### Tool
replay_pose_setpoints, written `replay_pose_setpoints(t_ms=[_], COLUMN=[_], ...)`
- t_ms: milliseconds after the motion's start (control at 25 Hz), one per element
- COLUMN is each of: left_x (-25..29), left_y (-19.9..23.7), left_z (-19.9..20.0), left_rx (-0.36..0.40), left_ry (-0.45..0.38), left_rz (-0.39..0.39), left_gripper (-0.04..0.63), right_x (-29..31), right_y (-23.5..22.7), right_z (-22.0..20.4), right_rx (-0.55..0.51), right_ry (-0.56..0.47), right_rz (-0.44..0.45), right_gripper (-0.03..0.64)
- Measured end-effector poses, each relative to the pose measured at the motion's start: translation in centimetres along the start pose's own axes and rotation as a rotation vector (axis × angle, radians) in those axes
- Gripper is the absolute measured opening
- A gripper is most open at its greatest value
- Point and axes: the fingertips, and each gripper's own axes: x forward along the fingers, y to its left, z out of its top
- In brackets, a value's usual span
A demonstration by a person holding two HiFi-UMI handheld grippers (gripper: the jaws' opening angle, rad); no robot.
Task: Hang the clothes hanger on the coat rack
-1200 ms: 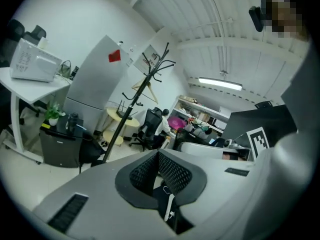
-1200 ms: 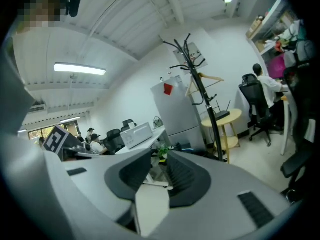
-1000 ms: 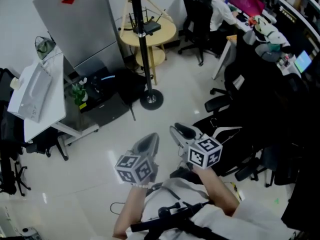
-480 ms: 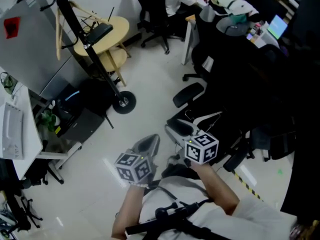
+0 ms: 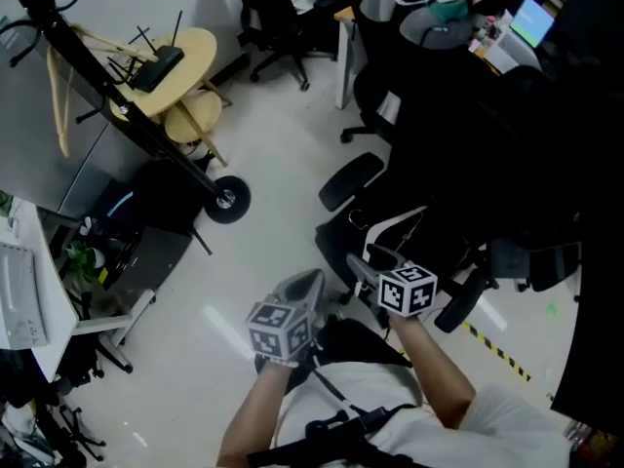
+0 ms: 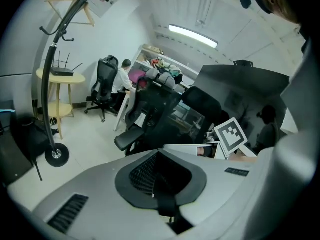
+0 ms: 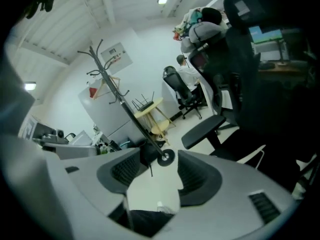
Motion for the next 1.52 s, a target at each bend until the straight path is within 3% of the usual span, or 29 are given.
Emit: replay_pose_setpoints(t_ms=[360, 720, 960, 1120, 1520], left_x=[6.7, 12.7, 15.1, 15.6, 15.5], left_y=[2.2, 4.7, 7.0, 7.2, 8.6], left_z=[-3.8, -9.3, -12.1, -13.5, -15.8], left_rx=[0.064, 0.074, 0.065, 0.108, 0.070], left_ry=[0.202, 0.347, 0.435, 0.482, 0.511], left_rz=[-0.113, -0.168, -0.171, -0.185, -0.158], left_gripper=[0.000, 0.000, 0.000, 0.000, 0.000], right_x=[4.4, 8.2, 12.1, 13.9, 17.1], right_y=[-10.0, -17.4, -20.7, -23.7, -27.3], right_z=[-7.6, -13.5, -16.5, -17.6, -19.3], right_rx=[0.114, 0.206, 0.271, 0.255, 0.246], right_ry=[0.121, 0.202, 0.253, 0.277, 0.322], right_rz=[-0.293, -0.495, -0.541, -0.598, -0.638], right_gripper=[0.270, 0.270, 0.267, 0.246, 0.238])
